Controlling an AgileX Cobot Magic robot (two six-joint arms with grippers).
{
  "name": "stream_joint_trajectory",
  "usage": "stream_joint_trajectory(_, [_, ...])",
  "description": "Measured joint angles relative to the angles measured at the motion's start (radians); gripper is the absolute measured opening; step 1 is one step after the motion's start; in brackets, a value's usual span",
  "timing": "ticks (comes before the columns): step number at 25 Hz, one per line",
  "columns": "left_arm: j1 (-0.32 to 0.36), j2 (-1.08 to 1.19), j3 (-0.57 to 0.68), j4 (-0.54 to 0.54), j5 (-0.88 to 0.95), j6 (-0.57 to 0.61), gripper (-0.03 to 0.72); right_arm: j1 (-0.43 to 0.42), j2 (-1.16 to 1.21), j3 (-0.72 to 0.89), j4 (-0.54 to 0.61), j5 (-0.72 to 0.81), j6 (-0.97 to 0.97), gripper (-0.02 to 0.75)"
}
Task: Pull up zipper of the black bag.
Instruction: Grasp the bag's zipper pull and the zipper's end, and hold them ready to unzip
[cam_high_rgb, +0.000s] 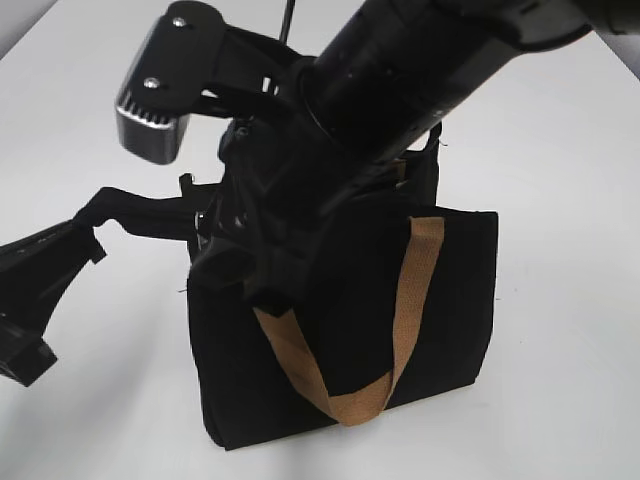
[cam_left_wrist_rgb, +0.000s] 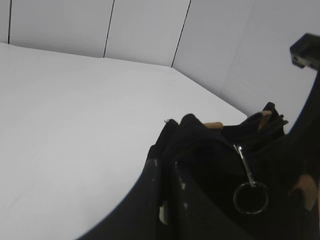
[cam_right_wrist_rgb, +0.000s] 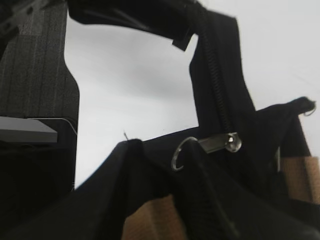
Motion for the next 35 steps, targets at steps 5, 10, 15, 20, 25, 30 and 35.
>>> stream_joint_trajectory(5, [0.000, -0.067, 0.000, 0.013, 0.001, -0.001, 0.015, -0.002, 0.000, 0.000, -0.032, 0.000, 0.107, 0.288])
stream_joint_trajectory(10, [0.000, -0.101, -0.024, 0.074, 0.008, -0.002, 0.015, -0.002, 0.000, 0.000, -0.034, -0.028, 0.148, 0.288])
stream_joint_trajectory(15, [0.000, -0.102, -0.066, 0.109, 0.012, -0.003, 0.015, -0.002, 0.000, 0.000, -0.035, -0.047, 0.177, 0.267])
stream_joint_trajectory(20, [0.000, -0.102, -0.084, 0.114, 0.019, -0.003, 0.015, -0.002, 0.024, 0.000, -0.039, -0.049, 0.184, 0.253])
stream_joint_trajectory(25, [0.000, -0.102, -0.088, 0.117, 0.021, -0.003, 0.015, -0.002, 0.029, 0.000, -0.039, -0.062, 0.199, 0.231])
stream_joint_trajectory(30, [0.000, -0.102, -0.088, 0.141, 0.021, -0.004, 0.015, -0.002, 0.029, 0.000, -0.041, -0.104, 0.268, 0.221])
stream_joint_trajectory(35, [0.000, -0.102, -0.088, 0.152, 0.022, -0.006, 0.015, -0.002, 0.029, 0.000, -0.042, -0.111, 0.324, 0.221])
